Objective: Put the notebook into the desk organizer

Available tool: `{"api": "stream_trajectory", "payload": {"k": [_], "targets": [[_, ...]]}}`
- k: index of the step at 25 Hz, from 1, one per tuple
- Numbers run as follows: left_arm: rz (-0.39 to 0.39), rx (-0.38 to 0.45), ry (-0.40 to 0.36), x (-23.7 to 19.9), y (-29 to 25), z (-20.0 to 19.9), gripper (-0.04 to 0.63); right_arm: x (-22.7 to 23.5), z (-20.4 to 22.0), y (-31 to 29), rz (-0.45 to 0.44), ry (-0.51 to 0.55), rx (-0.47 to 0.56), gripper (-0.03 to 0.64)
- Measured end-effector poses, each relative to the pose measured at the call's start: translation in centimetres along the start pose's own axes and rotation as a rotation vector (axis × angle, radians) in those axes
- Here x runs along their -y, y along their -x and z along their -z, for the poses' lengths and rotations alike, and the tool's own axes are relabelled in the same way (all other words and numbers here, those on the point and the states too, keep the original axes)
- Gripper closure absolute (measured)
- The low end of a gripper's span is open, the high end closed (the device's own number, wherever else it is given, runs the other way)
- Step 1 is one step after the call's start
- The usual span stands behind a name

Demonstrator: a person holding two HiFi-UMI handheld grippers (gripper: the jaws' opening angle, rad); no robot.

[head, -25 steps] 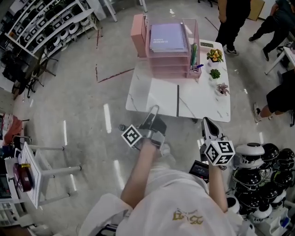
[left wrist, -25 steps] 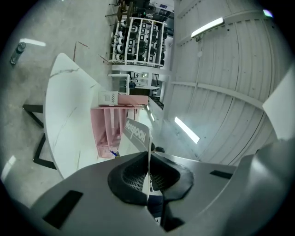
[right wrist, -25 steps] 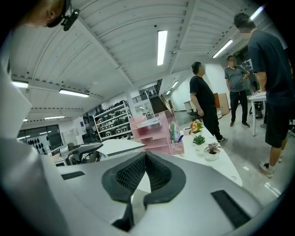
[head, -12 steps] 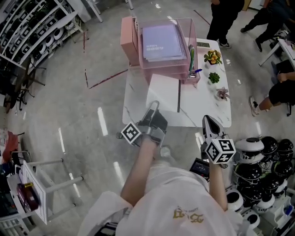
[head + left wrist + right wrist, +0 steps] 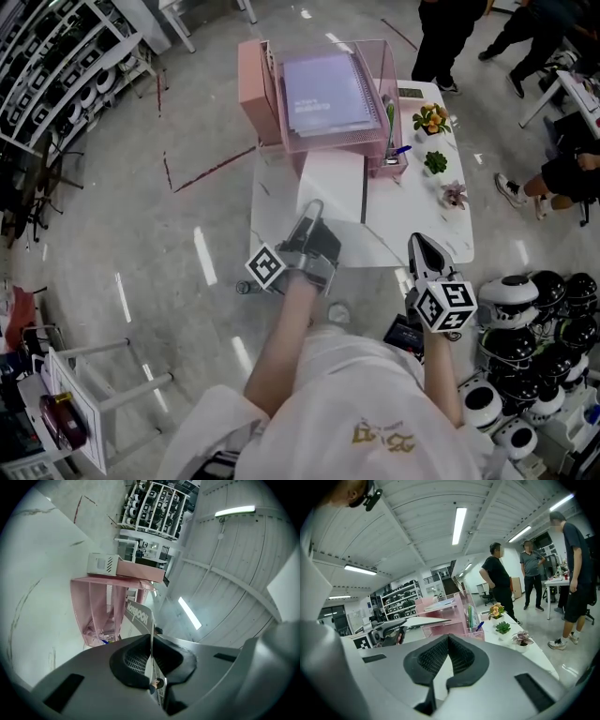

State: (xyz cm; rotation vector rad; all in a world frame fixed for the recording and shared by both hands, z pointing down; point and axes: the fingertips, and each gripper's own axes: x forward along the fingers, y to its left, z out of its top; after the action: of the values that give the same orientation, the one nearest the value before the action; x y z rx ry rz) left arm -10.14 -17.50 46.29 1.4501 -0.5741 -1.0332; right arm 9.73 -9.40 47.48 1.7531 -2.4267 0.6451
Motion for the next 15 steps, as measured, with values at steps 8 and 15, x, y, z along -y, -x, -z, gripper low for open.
{"api": "stream_trajectory", "payload": {"k": [8,15], "targets": [[-0.018,0.025,0.031,-1.4,-0.4,-1.1,0.569,0.1,-0.1,-0.1,0.012,0.000,-0.001,0.607],[-0.045,0.057,0.036,-3.0,-0.8,-1.7,0.569,1.0,-0.2,-1.5,-0.008,-0.005,-0.010,0.607]]}}
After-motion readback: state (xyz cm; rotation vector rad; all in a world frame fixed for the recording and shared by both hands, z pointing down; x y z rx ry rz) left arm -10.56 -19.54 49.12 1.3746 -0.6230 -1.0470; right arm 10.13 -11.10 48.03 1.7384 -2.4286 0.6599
